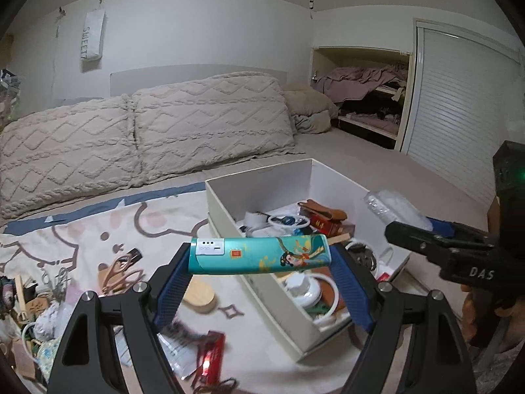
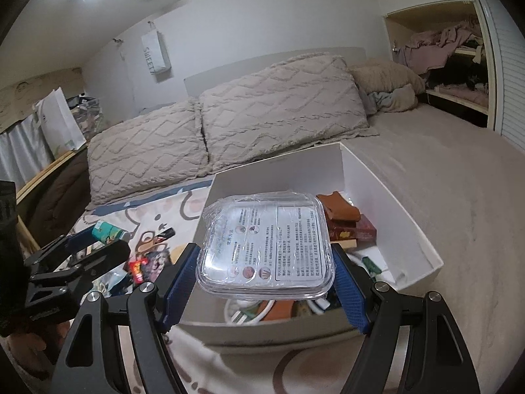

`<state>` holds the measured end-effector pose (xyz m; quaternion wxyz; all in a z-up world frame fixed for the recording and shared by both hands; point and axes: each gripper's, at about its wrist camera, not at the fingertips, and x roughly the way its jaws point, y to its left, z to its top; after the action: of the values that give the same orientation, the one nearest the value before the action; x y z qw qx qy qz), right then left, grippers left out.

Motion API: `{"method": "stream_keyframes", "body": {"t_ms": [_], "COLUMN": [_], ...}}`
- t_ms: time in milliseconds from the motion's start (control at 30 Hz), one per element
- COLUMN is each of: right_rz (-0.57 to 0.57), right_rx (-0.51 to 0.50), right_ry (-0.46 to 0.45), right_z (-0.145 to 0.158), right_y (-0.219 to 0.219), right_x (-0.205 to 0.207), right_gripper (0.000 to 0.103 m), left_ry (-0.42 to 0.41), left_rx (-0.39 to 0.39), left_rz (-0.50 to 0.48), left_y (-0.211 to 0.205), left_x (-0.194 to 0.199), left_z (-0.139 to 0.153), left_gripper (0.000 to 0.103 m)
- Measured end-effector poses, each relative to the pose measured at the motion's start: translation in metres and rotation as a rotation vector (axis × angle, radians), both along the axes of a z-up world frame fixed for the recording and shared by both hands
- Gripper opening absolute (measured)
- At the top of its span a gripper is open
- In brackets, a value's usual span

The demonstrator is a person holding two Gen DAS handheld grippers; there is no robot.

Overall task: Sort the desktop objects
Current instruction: 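Carry the lighter and clear case toward the white shoebox with both tools, then lower the clear case into the shoebox and open the right tool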

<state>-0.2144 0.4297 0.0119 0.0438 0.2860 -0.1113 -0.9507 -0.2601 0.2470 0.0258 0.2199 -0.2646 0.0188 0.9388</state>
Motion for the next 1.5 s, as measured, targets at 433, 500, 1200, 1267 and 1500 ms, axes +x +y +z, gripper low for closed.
{"method": "stream_keyframes", "body": {"t_ms": [433, 500, 1200, 1267, 1500], "right_rz": [0.024, 0.025, 0.110, 0.123, 0.164], "right_rx": [0.018, 0.025, 0.129, 0.120, 0.121], "right_ry": [-0.160, -0.194, -0.252, -0.239, -0.174], "right_z": [-0.030, -0.036, -0.054, -0.055, -0.052], "right_y": [0.010, 0.012, 0.026, 0.027, 0.027], "right_x": [-0.056, -0.062, -0.066, -0.062, -0.048], "right_gripper": [0.078, 0.078, 0.078, 0.078, 0.078], "left_ry": [-0.009, -0.015, -0.218, -0.242, -0.371], "left_rx": [-0.018, -0.021, -0.068, -0.078, -0.055], "left_rz": [0.002, -0.002, -0.004, 0.006, 0.033], "left_y": [0.038, 0.045, 0.092, 0.098, 0.122], "left_x": [-0.041, -0.048, -0.120, -0.127, -0.155], "left_z": [0.000, -0.001, -0.023, -0.023, -0.026], "left_gripper": [0.082, 0.082, 0.082, 0.082, 0.082]}}
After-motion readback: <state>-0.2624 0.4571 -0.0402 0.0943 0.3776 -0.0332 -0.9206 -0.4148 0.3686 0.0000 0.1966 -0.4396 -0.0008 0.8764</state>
